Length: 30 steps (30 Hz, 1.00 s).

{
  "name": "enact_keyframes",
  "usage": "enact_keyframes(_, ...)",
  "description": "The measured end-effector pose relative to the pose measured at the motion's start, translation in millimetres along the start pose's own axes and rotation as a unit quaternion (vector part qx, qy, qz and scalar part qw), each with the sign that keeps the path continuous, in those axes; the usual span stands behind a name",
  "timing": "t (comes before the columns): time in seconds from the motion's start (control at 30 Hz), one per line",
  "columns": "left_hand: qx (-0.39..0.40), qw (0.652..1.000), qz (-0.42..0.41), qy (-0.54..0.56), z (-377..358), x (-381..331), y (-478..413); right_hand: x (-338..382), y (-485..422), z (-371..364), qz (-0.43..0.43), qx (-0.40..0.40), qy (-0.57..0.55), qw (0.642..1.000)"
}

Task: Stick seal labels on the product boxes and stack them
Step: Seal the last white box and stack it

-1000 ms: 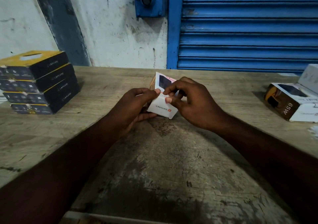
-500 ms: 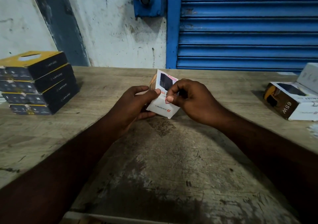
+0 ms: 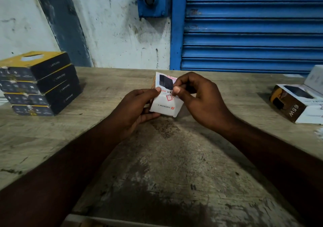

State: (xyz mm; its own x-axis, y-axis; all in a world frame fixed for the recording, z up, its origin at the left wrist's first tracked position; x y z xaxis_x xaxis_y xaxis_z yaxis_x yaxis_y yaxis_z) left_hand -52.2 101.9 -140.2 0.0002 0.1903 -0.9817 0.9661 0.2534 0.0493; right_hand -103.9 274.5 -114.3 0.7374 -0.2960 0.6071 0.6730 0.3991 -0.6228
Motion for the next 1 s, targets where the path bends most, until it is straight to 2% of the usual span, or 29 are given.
enact_keyframes(0.2, 0.0, 1.0, -0.004, 0.005, -1.0, -0.7, 1.1, -10.7, -0.8, -5.9, 0.016, 0.032, 0.076, 0.996)
enact_keyframes(0.57, 0.029, 0.997, 0.039, 0.056, -5.6, 1.8, 2.1, -8.1, 1.1, -3.9, 0.067, -0.013, 0.044, 0.997)
enact_keyframes(0.83, 0.067, 0.989, 0.1, 0.087, -3.6, 1.4, 7.1, -8.9, -1.3, -2.3, 0.091, 0.011, 0.045, 0.995)
enact_keyframes(1.0, 0.075, 0.991, 0.088, 0.074, -4.5, 0.6, 6.4, -4.9, 0.7, -3.6, 0.112, 0.028, 0.039, 0.993)
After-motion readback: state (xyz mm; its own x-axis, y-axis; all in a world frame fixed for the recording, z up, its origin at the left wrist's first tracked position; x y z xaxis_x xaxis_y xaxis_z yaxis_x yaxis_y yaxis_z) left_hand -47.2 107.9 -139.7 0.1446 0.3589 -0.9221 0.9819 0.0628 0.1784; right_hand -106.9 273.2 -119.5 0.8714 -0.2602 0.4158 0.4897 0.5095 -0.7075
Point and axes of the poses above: each hand's wrist, its own y-axis away from the middle knuckle, its own z-axis out of the back of the hand, x = y × z, the point moved 3 cm from there along -y, towards the middle knuckle, and after that the axes turned 5 degrees about y, right-handed, at the moved point
